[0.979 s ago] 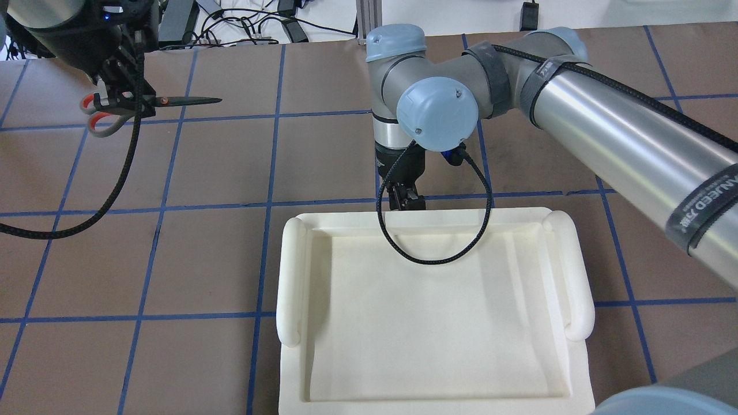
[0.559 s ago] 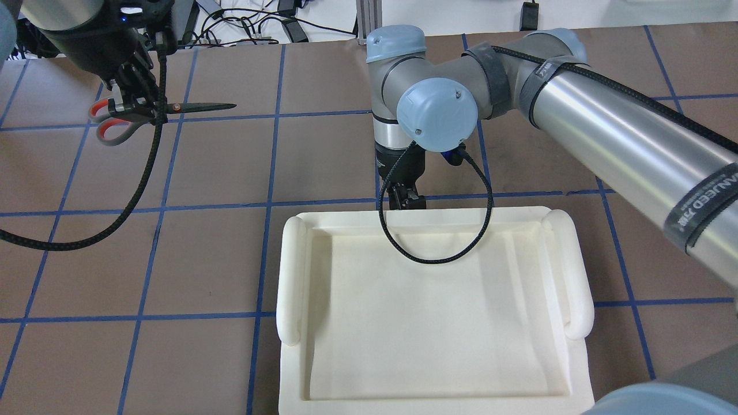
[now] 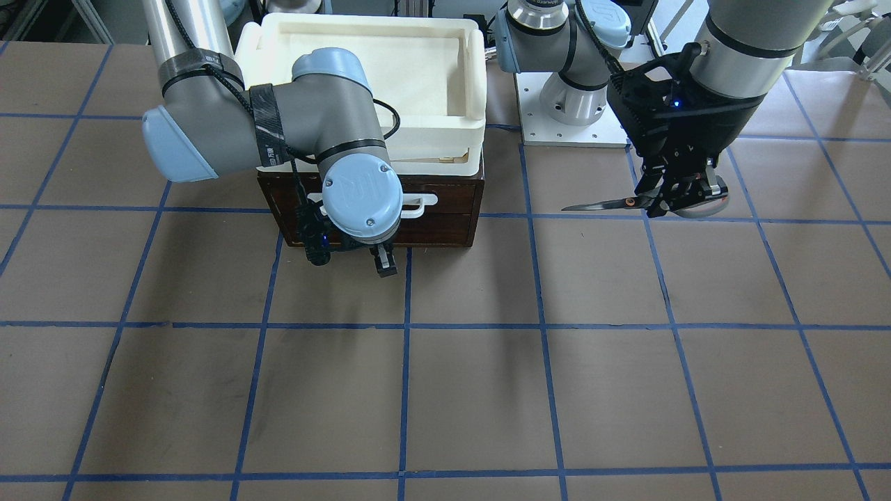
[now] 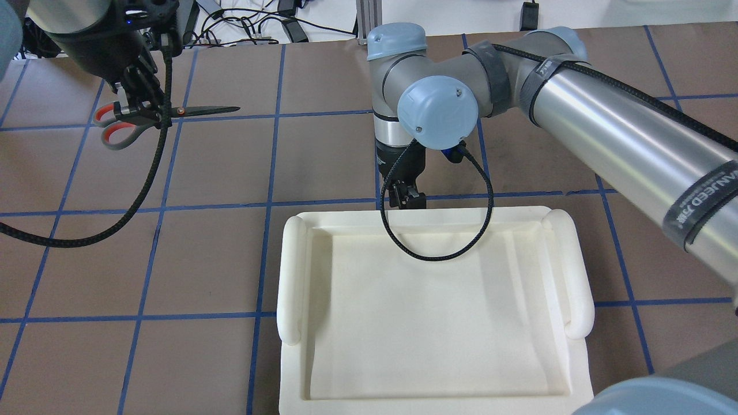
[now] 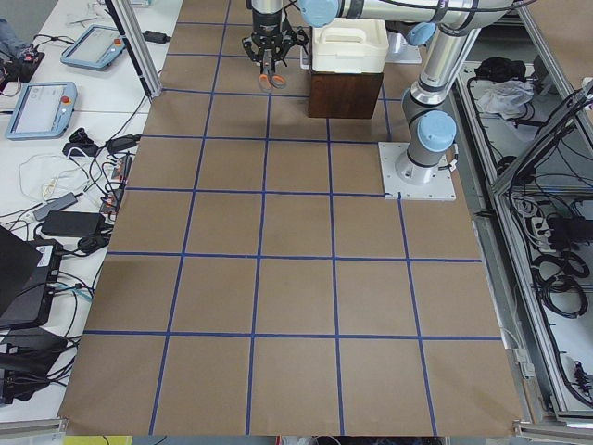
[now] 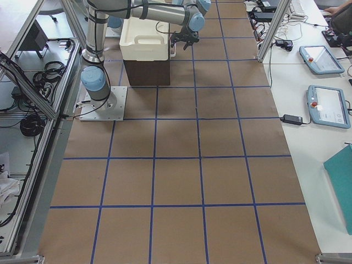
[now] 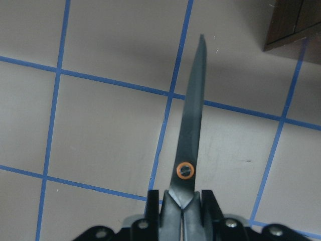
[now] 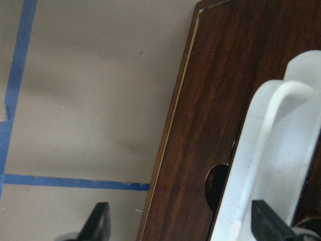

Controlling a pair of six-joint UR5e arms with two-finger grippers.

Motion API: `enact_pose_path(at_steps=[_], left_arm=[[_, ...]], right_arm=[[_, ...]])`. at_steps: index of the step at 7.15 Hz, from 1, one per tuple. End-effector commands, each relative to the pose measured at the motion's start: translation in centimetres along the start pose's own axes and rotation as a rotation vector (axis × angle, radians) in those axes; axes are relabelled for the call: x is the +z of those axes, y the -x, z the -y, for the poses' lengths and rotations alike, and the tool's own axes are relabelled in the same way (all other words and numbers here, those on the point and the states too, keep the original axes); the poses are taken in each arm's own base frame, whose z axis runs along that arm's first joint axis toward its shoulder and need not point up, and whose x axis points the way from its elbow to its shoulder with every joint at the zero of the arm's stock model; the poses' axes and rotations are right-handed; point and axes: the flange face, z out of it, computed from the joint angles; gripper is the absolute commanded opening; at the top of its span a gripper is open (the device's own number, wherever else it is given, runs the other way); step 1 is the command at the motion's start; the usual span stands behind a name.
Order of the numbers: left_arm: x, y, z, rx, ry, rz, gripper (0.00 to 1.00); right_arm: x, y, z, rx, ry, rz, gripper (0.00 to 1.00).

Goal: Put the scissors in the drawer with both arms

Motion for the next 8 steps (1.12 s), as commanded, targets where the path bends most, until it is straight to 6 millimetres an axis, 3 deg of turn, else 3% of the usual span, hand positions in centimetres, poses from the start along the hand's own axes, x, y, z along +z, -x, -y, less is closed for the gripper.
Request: enact_pose_path(at_steps=[1,8], left_arm=[[0.5,0.3,0.2,0.015,-0.023,-0.016,0.07],[0.6,0.2,0.1,0.011,-0.023,-0.016,0.07]], right_arm=[[-0.4,0.2,0.1,0.001,0.001,0.011,1.00],[1.0,0.8,0.2,-0.003,-0.001,-0.015,1.00]])
